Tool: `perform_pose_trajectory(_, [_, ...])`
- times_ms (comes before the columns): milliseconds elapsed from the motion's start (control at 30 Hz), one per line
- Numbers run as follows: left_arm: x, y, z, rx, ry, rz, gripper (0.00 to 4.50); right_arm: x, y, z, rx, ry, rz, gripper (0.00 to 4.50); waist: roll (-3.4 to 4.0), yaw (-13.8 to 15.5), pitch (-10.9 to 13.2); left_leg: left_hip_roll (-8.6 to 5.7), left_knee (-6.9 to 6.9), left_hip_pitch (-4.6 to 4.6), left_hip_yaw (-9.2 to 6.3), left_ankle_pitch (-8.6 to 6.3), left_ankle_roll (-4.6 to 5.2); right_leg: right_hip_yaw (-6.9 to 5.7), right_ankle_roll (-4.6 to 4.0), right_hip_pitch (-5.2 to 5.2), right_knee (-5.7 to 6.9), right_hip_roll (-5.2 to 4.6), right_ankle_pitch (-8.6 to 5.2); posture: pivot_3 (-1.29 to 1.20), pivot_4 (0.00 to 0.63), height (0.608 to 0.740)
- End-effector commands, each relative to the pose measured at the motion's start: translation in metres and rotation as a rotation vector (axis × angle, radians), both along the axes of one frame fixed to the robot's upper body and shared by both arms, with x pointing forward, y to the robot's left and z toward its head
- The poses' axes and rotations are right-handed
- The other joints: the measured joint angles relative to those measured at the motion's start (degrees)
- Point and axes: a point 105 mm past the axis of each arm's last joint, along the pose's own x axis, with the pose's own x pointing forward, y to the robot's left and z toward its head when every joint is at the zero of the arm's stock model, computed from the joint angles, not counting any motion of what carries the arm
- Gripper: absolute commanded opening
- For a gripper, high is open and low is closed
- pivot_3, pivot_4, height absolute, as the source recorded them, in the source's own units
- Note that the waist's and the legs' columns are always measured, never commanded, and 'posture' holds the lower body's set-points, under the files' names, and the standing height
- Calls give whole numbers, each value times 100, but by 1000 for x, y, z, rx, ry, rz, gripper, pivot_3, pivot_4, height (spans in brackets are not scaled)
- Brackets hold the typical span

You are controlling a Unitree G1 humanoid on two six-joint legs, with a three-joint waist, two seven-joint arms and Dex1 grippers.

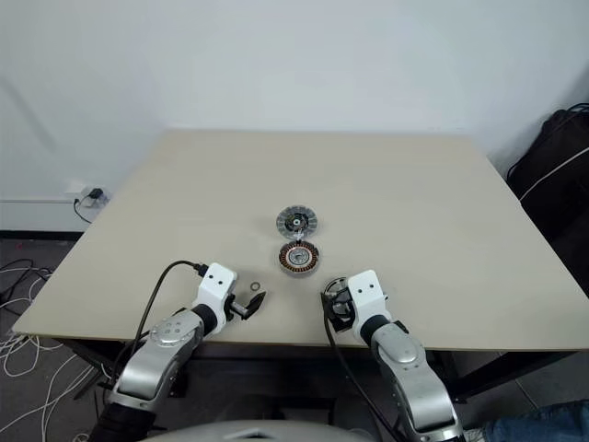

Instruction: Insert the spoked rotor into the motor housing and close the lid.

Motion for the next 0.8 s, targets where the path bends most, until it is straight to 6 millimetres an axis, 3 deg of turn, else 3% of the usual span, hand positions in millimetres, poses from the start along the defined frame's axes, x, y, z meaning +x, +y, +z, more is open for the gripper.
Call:
perform_pose_trajectory(33, [5, -8, 8, -15, -41, -20, 4478, 5, 1, 10, 21, -44, 0, 4500, -1, 0, 3, 0, 0, 0, 0, 0, 0, 0, 0, 0, 0, 0, 0, 0, 0, 740])
perform_pose_trajectory(800, [8, -7, 6, -24, -32, 8, 4478, 7, 3, 9, 35, -33, -10, 4500, -1, 2, 7, 0, 0, -15, 0, 0, -1, 0, 1, -16, 2, 1, 2, 0, 0, 740])
